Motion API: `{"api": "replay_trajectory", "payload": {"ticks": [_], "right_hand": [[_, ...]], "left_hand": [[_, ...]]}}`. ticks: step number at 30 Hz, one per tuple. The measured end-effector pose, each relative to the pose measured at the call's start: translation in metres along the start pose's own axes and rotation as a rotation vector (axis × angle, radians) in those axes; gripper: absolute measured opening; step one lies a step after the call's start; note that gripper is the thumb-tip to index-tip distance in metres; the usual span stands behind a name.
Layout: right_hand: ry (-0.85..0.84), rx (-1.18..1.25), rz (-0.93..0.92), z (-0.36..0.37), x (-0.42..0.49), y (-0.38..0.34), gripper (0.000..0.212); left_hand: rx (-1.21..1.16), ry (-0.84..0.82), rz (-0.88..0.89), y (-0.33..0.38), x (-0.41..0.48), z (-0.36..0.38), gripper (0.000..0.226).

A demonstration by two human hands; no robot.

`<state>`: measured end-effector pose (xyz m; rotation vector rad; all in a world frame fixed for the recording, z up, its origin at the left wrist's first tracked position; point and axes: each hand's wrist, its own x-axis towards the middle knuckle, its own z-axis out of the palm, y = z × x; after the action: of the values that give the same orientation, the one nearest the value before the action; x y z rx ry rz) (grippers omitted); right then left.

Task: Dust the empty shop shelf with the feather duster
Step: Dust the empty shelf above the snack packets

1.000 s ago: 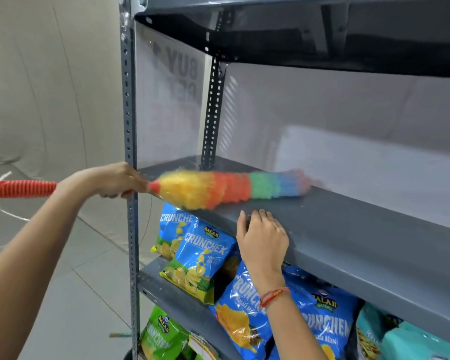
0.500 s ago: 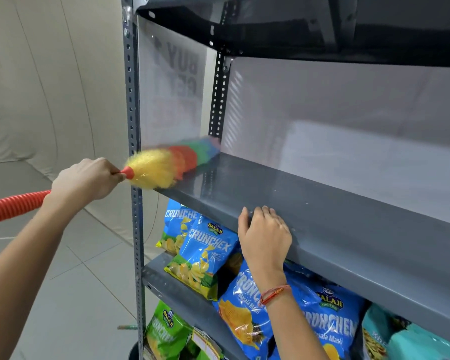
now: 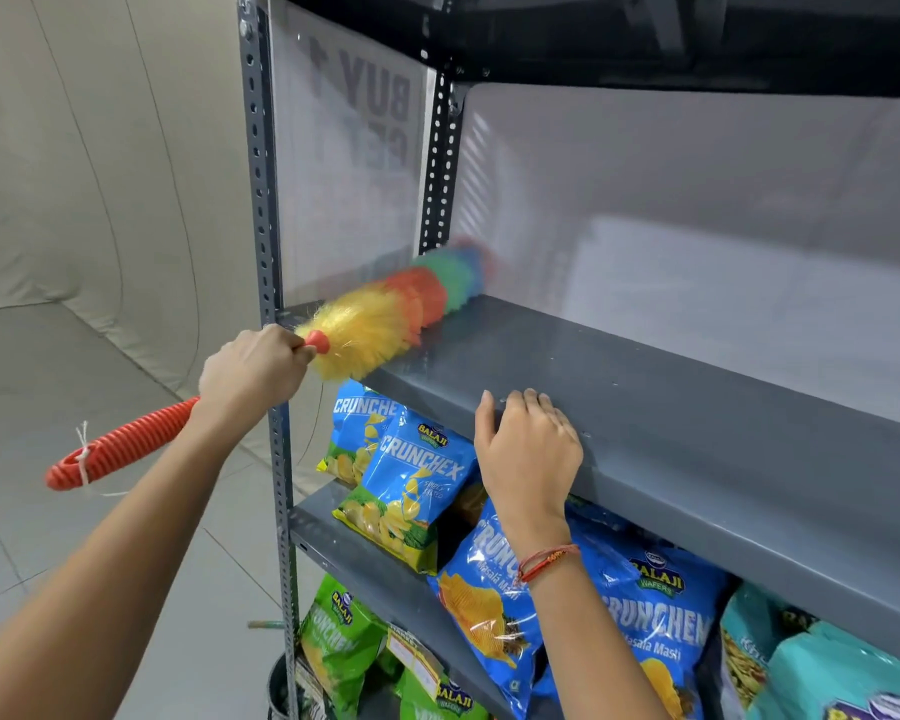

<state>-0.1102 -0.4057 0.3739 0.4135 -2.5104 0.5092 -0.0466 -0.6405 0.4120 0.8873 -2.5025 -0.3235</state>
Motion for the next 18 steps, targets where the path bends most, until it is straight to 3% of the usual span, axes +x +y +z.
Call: {"api": "replay_trajectory", "payload": {"ticks": [9, 14, 18], "right_hand": [[-0.009, 0.011, -0.004, -0.0002, -0.0014, 0.0006, 0.047], [0.003, 0.011, -0.015, -0.0008, -0.0024, 0.0006, 0.046], [-0.005, 0.006, -0.025, -0.0009, -0.0011, 0.0015, 0.048]], "left_hand": [[-0.033, -0.01, -0.054, 0.0024, -0.0024, 0.0032, 0.039], [0.04, 0.097, -0.023, 0.0034, -0.0068, 0.0033, 0.039], [0.042, 0.058, -0.042, -0.0013, -0.0065, -0.0003, 0.038]]}}
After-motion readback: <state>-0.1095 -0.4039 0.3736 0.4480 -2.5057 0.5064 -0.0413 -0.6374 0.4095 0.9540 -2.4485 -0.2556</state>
